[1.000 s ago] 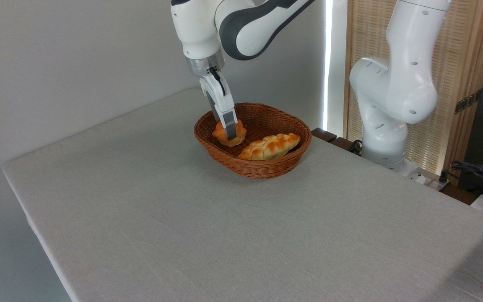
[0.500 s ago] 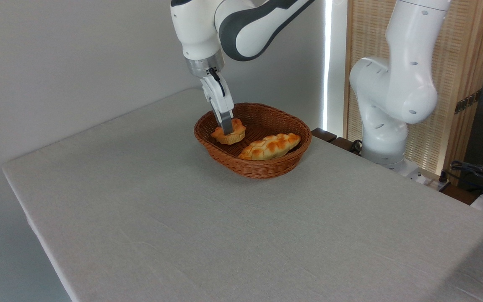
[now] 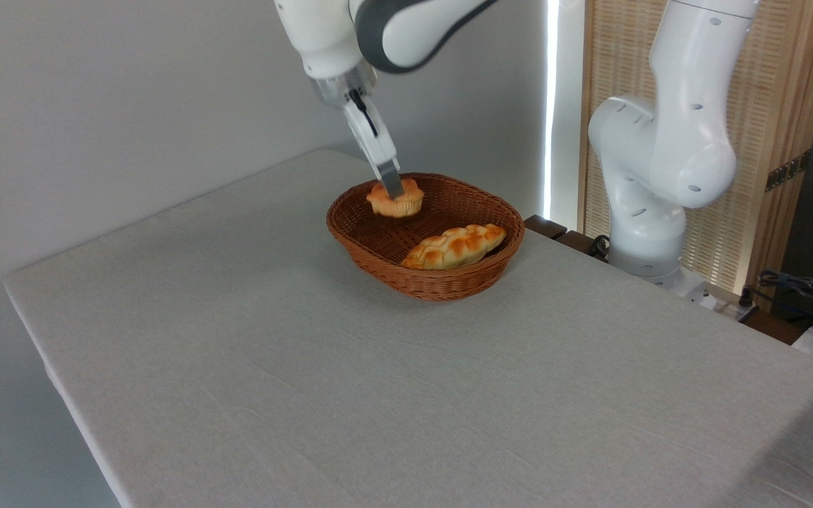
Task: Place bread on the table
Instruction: 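Lift the bun up out of the basket, then carry the bun beside the basket and lower it onto the table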
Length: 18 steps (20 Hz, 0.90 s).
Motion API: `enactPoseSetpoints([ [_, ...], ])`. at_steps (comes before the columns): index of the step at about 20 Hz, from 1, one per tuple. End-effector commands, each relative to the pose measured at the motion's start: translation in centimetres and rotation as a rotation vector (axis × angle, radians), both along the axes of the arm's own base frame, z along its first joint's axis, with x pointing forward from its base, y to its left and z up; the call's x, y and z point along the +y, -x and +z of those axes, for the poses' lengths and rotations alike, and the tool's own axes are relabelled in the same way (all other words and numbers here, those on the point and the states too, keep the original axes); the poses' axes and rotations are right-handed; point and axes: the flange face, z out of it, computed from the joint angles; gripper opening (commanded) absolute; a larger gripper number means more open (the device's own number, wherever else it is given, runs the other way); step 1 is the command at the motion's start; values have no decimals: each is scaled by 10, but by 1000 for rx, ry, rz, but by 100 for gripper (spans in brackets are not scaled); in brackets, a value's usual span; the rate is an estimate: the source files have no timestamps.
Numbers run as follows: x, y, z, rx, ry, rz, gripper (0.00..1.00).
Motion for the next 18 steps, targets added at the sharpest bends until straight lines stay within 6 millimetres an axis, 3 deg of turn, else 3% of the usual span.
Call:
enactPoseSetpoints([
  [1, 4, -11, 26, -2, 20, 12, 5],
  [9, 26, -42, 52, -64, 85, 71, 4],
  [15, 58, -127, 54, -160, 158, 217, 3],
  [18, 67, -159, 46, -200, 172, 269, 3],
])
